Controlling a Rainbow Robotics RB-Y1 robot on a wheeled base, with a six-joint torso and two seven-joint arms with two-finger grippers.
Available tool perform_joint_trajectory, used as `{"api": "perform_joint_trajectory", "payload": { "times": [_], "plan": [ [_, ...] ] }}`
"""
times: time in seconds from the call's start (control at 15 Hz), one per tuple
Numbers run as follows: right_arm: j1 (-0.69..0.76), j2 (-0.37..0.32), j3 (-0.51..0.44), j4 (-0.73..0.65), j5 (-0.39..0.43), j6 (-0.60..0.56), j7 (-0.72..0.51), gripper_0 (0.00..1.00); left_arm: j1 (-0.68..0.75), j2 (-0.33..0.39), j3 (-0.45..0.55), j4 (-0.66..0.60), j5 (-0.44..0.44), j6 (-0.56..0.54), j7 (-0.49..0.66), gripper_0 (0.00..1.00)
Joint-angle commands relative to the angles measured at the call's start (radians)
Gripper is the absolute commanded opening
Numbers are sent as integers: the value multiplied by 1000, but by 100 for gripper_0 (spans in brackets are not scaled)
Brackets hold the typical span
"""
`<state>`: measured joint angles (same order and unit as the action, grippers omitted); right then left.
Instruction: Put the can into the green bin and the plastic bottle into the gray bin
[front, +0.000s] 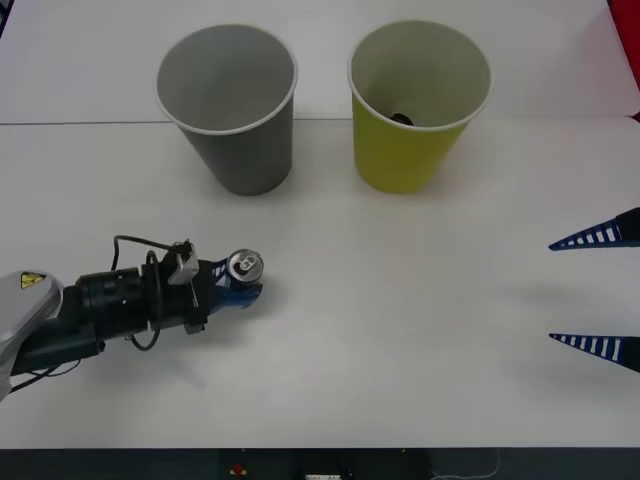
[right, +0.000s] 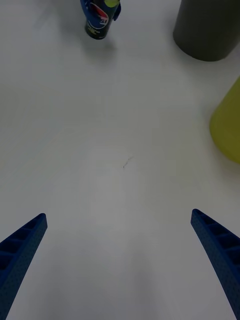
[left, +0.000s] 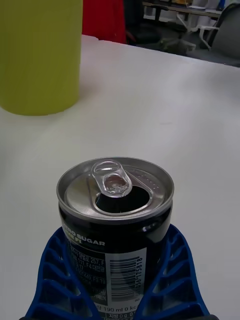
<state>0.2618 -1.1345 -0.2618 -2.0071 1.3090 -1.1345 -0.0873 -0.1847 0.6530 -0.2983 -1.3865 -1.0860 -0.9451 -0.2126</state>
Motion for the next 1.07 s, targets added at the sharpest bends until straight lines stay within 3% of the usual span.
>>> {"api": "perform_joint_trajectory", "payload": {
  "times": [0.07,0.4,0.8,1.07],
  "plan": [
    [0,0,0,0,0,0,0,100,64,33,39,-200,-117,23,226,0],
    [0,0,0,0,0,0,0,100,116,70,62,-476,-318,66,668,0],
    [0,0,0,0,0,0,0,100,111,86,79,-747,-626,65,1253,0],
    [0,0,0,0,0,0,0,100,36,66,91,-910,-842,-78,1596,0]
  ]
}}
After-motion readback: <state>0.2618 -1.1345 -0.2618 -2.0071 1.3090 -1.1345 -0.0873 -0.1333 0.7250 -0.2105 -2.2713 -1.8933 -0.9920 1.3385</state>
